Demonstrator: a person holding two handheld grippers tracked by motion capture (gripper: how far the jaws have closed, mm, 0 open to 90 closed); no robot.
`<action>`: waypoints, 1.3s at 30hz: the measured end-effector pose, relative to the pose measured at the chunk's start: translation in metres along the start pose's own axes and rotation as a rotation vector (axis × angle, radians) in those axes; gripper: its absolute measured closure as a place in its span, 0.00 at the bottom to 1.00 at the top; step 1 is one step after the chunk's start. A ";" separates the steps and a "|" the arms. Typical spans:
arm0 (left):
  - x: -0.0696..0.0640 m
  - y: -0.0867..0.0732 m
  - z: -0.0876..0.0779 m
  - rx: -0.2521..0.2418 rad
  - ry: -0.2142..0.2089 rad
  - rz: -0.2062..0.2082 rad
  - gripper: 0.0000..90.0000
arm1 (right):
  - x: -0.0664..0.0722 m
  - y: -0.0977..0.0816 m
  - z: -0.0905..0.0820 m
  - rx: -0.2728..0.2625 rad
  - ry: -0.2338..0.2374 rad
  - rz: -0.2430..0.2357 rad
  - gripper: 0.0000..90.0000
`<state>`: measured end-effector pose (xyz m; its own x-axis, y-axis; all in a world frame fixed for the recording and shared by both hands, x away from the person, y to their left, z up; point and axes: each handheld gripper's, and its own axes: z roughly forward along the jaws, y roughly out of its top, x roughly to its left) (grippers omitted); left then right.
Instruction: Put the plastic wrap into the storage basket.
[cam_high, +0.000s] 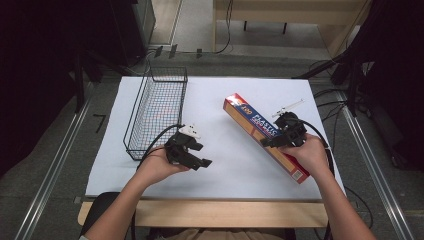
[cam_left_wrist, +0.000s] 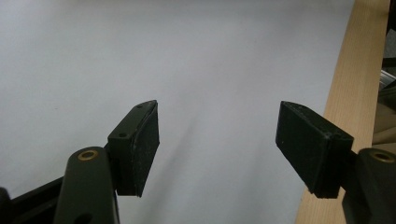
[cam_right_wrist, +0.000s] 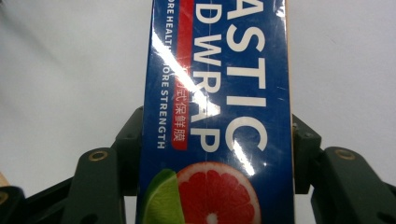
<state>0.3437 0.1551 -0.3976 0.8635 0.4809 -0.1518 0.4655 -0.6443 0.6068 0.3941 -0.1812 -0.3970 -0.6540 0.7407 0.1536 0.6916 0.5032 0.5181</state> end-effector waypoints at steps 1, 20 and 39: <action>0.000 -0.001 0.000 -0.006 0.000 0.003 0.34 | 0.000 -0.001 0.000 -0.004 0.001 -0.005 0.46; 0.000 0.001 -0.017 -0.018 -0.031 0.022 0.21 | 0.012 -0.024 -0.008 0.022 0.143 -0.180 0.46; -0.009 0.023 -0.025 -0.023 -0.043 0.136 0.22 | 0.053 -0.027 0.004 0.092 0.244 -0.427 0.46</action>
<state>0.3425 0.1505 -0.3629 0.9262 0.3637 -0.0997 0.3392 -0.6880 0.6415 0.3417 -0.1536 -0.4067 -0.9298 0.3396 0.1420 0.3632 0.7840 0.5034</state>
